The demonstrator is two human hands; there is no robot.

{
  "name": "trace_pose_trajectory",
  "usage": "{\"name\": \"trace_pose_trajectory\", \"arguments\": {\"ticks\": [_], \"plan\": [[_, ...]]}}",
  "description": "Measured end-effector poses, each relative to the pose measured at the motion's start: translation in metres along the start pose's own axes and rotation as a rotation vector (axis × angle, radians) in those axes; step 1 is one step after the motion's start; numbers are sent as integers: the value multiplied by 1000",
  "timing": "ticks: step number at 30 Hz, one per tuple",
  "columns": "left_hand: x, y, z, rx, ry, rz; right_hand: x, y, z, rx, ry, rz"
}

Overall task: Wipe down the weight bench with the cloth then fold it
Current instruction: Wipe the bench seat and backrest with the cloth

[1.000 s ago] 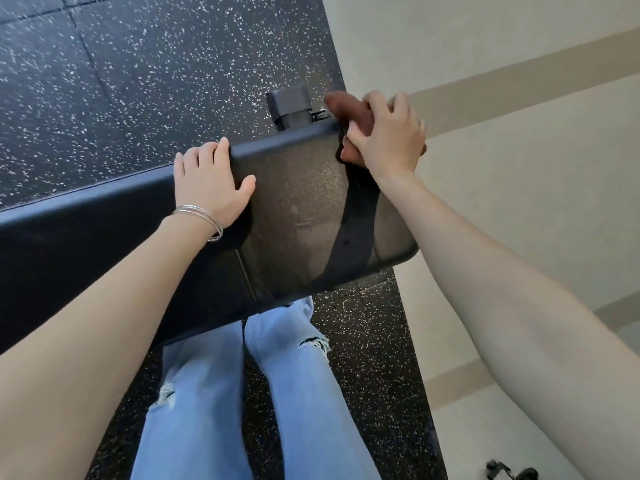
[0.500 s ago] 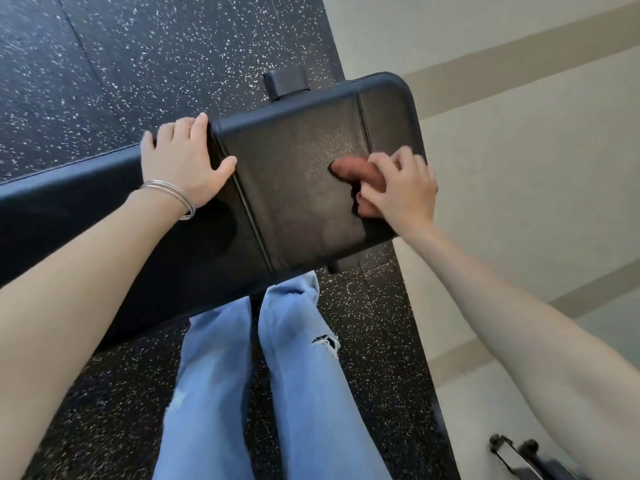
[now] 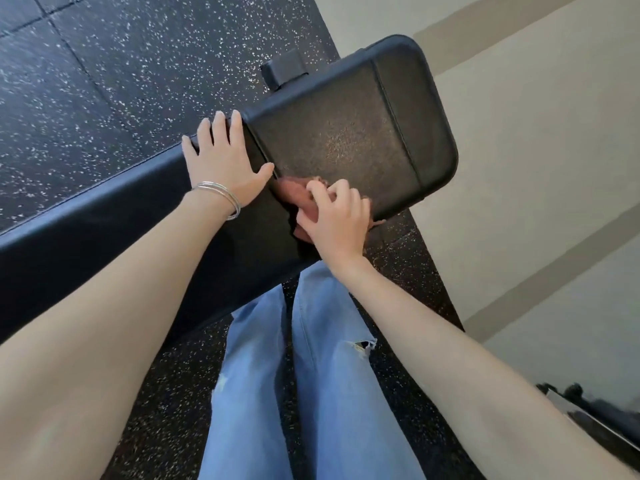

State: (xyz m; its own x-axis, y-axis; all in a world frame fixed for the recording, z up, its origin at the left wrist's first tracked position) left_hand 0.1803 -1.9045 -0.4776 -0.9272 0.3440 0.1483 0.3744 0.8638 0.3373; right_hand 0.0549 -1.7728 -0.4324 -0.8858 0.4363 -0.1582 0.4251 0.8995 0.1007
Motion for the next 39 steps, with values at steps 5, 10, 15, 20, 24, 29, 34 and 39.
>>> {"name": "trace_pose_trajectory", "arguments": {"ticks": [5, 10, 15, 20, 24, 29, 34, 39], "plan": [[-3, 5, 2, -37, -39, 59, 8, 0, -11, 39, 90, -326], [-1, 7, 6, -29, -37, 67, 97, -64, -19, 44, 92, 262], [1, 10, 8, -1, -38, 61, 91, -58, -17, 178, 24, 576], [2, 10, 4, 6, -21, 38, 23, 1, -9, 159, -31, 324], [4, 9, 2, 2, -10, 31, -8, 47, -2, 112, -46, 5], [4, 5, 0, 40, -4, 12, 89, 35, -12, 125, -55, 169], [24, -9, -1, 76, 32, 2, 194, 12, -19, 300, -278, 851], [49, -23, -1, 89, 26, -34, 132, 41, -7, 397, -433, 911]]}}
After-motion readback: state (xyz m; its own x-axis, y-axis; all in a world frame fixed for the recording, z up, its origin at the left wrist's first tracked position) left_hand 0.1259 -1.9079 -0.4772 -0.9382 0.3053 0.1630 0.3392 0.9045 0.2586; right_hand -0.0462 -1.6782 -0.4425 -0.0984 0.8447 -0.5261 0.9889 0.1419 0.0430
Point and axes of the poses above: each hand's wrist, its own y-axis away from the middle knuckle, its own z-axis out of the palm, x = y × z, the point moved 10 cm from there along -y, towards the middle knuckle, and after that the axes turned 6 degrees about x, right-handed, at the moved point
